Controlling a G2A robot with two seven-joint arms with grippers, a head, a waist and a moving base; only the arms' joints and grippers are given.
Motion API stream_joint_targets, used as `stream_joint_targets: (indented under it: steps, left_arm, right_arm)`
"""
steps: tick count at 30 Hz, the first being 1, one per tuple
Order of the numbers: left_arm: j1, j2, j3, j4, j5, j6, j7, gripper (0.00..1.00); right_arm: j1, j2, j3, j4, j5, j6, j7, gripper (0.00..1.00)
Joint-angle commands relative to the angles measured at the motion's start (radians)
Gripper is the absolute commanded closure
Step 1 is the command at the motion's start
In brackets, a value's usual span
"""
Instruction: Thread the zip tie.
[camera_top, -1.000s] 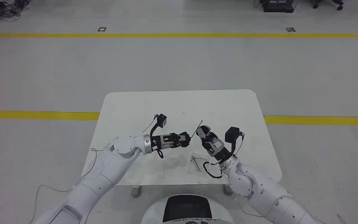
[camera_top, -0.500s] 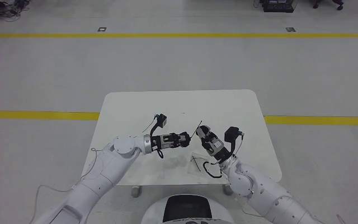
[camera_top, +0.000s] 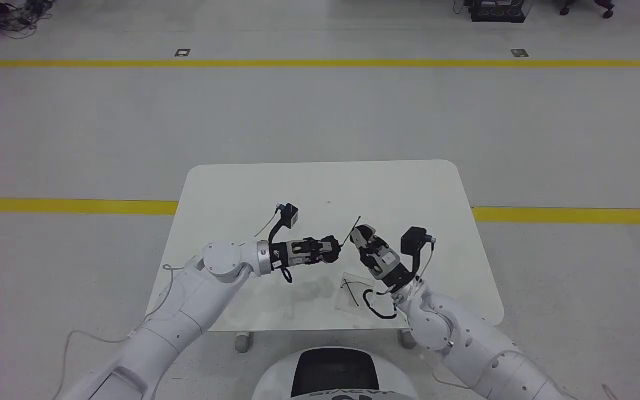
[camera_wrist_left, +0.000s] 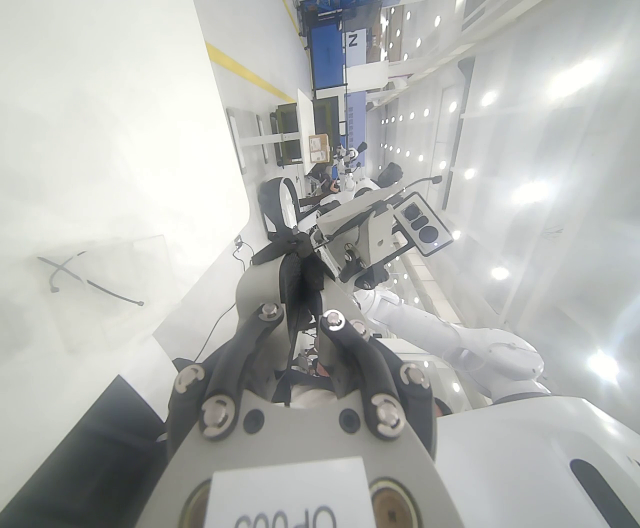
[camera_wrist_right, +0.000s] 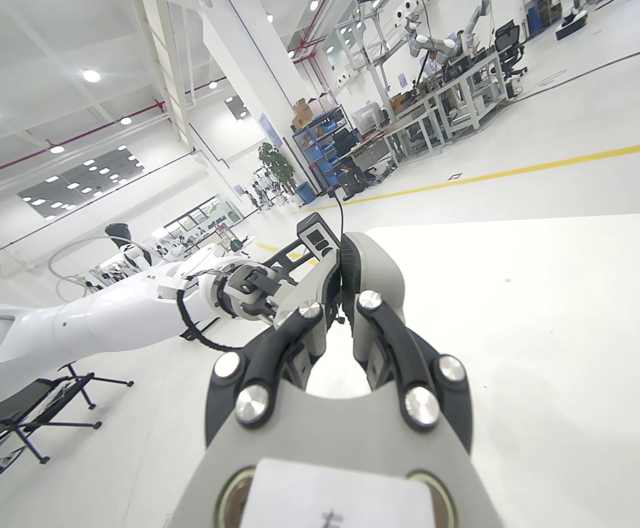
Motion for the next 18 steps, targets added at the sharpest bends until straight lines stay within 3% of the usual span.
stream_joint_targets:
  steps: [1,18]
  left_arm:
    - [0.000,0.000,0.000,0.000,0.000,0.000,0.000,1.00]
    - [0.000,0.000,0.000,0.000,0.000,0.000,0.000,1.00]
  right_arm:
    - [0.001,-0.001,-0.001,0.003,0.002,0.000,0.003,1.00]
    - [-0.007,-0.003,0.007,-0.002,-0.009,0.000,-0.011,1.00]
